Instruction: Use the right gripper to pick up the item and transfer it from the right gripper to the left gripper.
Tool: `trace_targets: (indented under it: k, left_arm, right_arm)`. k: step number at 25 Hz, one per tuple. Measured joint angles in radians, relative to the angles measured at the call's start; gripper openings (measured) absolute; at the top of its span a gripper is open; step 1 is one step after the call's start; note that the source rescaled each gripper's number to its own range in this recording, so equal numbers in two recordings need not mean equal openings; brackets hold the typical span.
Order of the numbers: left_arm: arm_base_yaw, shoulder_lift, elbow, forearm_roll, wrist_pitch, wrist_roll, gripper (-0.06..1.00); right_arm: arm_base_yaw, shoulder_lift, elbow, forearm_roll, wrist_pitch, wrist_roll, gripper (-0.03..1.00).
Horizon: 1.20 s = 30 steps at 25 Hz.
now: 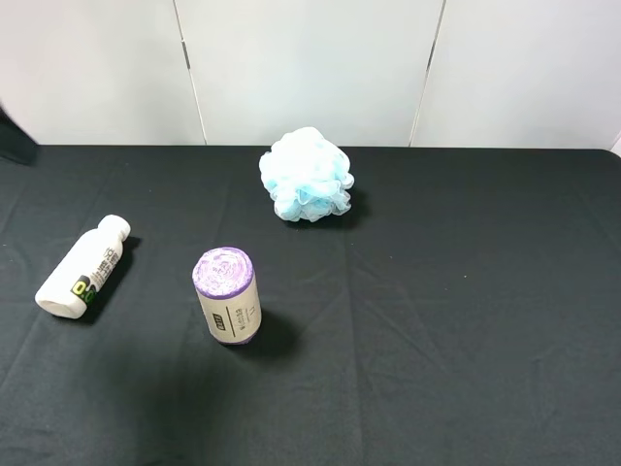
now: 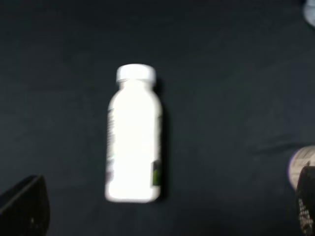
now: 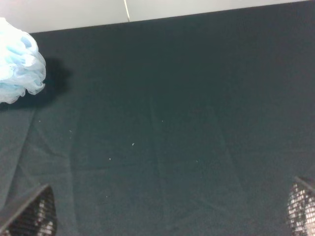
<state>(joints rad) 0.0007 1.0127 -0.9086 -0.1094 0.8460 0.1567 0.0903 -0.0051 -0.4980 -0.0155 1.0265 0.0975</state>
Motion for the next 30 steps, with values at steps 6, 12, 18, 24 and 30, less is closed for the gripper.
trace_targets:
  k: [6, 12, 18, 24, 30]
  left_arm:
    - [0.000, -0.149, -0.051, 0.088, 0.148, -0.069, 1.00]
    - [0.000, -0.383, -0.050, 0.091, 0.221, -0.072, 1.00]
    - [0.000, -0.611, 0.040, 0.091, 0.260, -0.068, 1.00]
    - [0.000, -0.835, 0.195, 0.091, 0.287, -0.067, 1.00]
    - [0.000, -1.000, 0.272, 0.109, 0.299, -0.118, 1.00]
  right_arm:
    - [0.000, 0.000, 0.000, 0.000, 0.000, 0.000, 1.00]
    - [0.000, 0.000, 0.000, 0.000, 0.000, 0.000, 1.00]
    - [0.000, 0.000, 0.000, 0.000, 0.000, 0.000, 1.00]
    - [0.000, 0.000, 0.000, 0.000, 0.000, 0.000, 1.00]
    - [0.000, 0.000, 0.000, 0.000, 0.000, 0.000, 1.00]
